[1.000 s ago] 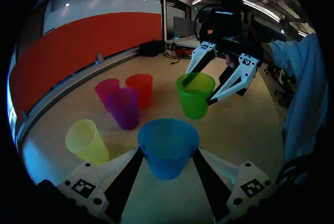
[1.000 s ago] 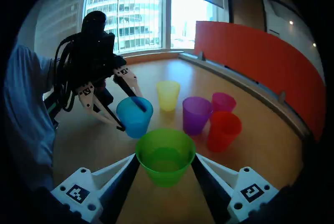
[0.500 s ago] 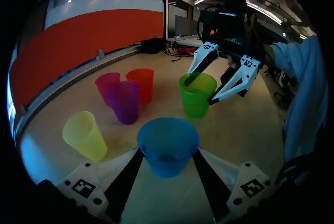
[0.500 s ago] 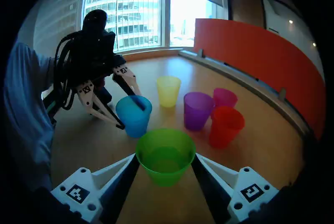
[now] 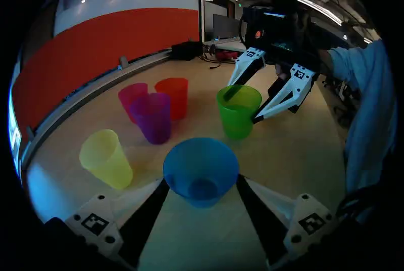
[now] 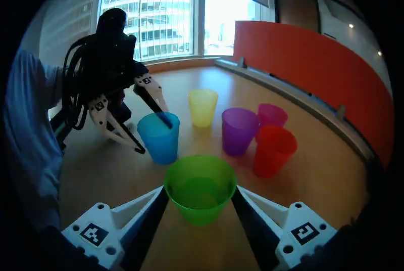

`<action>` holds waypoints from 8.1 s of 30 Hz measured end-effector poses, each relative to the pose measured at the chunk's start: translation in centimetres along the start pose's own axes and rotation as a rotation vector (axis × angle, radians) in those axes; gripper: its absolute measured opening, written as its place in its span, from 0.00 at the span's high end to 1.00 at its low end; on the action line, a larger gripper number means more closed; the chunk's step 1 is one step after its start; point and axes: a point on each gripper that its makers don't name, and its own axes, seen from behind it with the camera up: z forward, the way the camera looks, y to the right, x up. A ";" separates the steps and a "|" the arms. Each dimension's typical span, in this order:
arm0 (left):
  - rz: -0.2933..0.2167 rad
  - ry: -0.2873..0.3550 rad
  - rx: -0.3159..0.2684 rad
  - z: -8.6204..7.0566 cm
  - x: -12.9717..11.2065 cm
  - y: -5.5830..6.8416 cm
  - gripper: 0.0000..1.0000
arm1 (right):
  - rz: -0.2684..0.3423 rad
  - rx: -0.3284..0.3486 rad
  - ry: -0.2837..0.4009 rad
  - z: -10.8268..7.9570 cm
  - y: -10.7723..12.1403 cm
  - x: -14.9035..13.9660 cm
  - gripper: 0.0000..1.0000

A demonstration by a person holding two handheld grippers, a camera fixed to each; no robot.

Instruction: Pour water

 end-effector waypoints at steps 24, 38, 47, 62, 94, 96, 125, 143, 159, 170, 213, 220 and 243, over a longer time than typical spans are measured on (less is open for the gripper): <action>-0.056 -0.024 0.018 -1.4 -1.3 0.4 0.02 | 0.025 -0.042 0.010 -0.1 0.2 -1.5 0.09; -0.067 -0.019 0.052 -3.0 -1.8 0.5 0.02 | 0.022 -0.091 0.009 -1.7 0.2 -2.0 0.00; -0.117 0.017 0.094 -5.0 -2.0 0.5 0.02 | 0.054 -0.145 0.023 -4.4 0.4 -3.1 0.00; -0.094 0.110 0.287 -8.3 -1.6 -2.2 0.02 | 0.103 -0.293 0.117 -8.5 1.7 -2.9 0.00; -0.270 0.524 0.753 -18.0 3.8 -8.4 0.02 | 0.245 -0.914 0.554 -20.0 10.7 4.2 0.00; -0.270 0.542 0.786 -18.9 4.1 -8.8 0.02 | 0.254 -0.950 0.567 -20.6 11.2 4.2 0.00; -0.261 0.586 0.999 -20.9 4.3 -12.3 0.02 | 0.311 -1.115 0.663 -23.8 11.9 5.1 0.01; -0.232 0.556 1.037 -18.9 2.7 -13.3 0.02 | 0.370 -1.099 0.642 -23.3 11.5 4.5 0.01; -0.287 0.564 1.000 -17.0 0.1 -13.4 0.02 | 0.357 -1.112 0.637 -23.7 11.2 5.6 0.01; -0.317 0.555 0.988 -16.2 -1.0 -13.5 0.02 | 0.359 -1.114 0.632 -23.7 11.3 5.6 0.01; -0.330 0.552 0.969 -15.9 -1.2 -13.6 0.02 | 0.257 -1.113 0.540 -21.8 11.9 3.1 0.00; -0.331 0.552 0.968 -15.9 -1.1 -13.6 0.02 | 0.248 -1.070 0.557 -19.4 12.1 2.4 0.00; -0.331 0.552 0.968 -15.9 -1.2 -13.6 0.02 | 0.306 -1.034 0.560 -16.7 13.0 -1.4 0.00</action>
